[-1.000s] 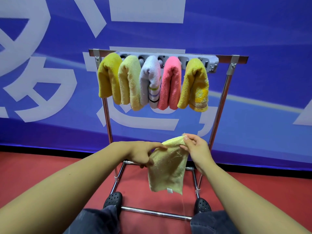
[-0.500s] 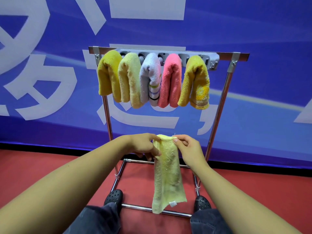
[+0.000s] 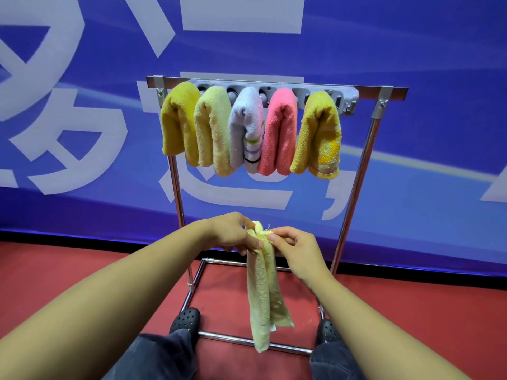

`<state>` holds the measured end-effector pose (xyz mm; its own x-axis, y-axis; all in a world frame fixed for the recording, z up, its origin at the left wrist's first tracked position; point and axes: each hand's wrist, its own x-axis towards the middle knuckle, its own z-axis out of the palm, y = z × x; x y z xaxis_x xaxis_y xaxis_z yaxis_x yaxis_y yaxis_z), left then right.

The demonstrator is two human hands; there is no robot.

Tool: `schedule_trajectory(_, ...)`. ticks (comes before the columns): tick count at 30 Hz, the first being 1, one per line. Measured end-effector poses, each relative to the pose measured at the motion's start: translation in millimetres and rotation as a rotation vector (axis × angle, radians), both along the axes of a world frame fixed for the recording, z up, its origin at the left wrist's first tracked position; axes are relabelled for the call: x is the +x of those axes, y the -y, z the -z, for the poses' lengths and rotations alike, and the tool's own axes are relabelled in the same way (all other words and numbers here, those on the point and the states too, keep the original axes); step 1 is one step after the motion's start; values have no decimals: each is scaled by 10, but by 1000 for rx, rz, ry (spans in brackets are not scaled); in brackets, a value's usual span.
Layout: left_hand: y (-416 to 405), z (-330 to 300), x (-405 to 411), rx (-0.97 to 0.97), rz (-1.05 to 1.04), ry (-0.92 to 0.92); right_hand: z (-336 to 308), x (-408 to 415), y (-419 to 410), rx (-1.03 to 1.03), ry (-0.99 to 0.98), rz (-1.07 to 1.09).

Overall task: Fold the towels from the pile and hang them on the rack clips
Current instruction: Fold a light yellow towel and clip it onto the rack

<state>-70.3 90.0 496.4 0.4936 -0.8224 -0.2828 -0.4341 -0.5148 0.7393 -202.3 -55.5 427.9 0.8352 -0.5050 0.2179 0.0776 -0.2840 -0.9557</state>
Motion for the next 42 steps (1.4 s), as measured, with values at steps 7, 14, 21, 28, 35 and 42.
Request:
schedule_trajectory(7, -10, 4, 2, -35, -1, -6, -6, 21, -51, -29, -6, -43)
schedule_trajectory(14, -35, 8, 11, -59, -2, -52, 4, 19, -46, -46, -45, -80)
schedule_trajectory(21, -68, 25, 24, -137, -17, -273, -14, -4, -67, 7, -30, -83)
schedule_trajectory(28, 10, 86, -5, -127, -35, -66, -21, 42, -107, -42, -29, 14)
schedule_trajectory(35, -26, 106, 37, -39, -147, 546, -49, 52, 33, -22, -12, 108)
schedule_trajectory(42, 27, 193, -20, -443, -285, 384, -247, 54, 120, 167, 66, 127)
